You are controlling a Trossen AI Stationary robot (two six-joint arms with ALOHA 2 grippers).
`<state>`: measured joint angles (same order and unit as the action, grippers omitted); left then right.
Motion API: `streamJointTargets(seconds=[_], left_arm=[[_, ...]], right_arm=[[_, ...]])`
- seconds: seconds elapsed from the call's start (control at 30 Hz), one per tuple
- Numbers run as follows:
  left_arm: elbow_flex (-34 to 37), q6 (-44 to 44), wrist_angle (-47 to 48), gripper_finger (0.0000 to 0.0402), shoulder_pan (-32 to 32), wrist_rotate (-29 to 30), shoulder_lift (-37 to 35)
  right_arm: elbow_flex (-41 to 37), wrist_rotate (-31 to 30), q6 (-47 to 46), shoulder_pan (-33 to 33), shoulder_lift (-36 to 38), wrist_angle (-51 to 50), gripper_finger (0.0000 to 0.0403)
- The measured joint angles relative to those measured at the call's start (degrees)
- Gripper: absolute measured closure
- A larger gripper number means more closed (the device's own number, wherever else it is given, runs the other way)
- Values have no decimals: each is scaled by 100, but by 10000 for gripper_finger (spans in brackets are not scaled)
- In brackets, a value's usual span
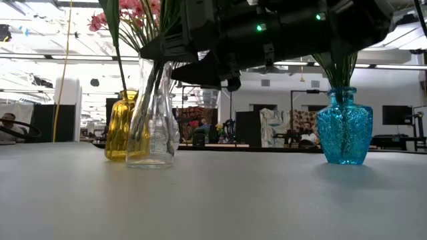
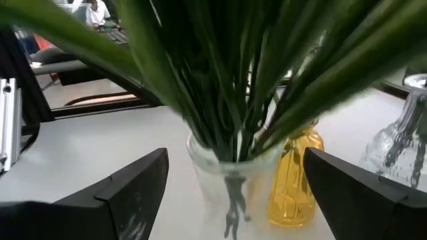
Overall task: Sort flowers into vase by color
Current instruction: Put the blue flowers into the bottom transparent vase
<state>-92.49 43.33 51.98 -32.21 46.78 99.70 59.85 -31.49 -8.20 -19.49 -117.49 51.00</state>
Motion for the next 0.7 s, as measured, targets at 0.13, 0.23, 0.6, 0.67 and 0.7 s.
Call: streamJointTargets(seconds=[0.13, 0.23, 0.6, 0.67, 0.7], left_arm=[[0, 0, 1, 196, -2, 4, 0], [0, 0, 1, 196, -1, 4, 0], [0, 31, -1, 196, 0, 9, 0], [0, 33, -1, 196, -2, 9, 0], [0, 33, -1, 196, -2, 9, 0]], right_arm=[[197, 16, 71, 25, 0, -343, 30], [288, 69, 73, 29, 0, -549, 30], [304, 103, -228, 178, 0, -750, 30], [304, 103, -230, 171, 0, -741, 30], [304, 103, -230, 169, 0, -735, 30]])
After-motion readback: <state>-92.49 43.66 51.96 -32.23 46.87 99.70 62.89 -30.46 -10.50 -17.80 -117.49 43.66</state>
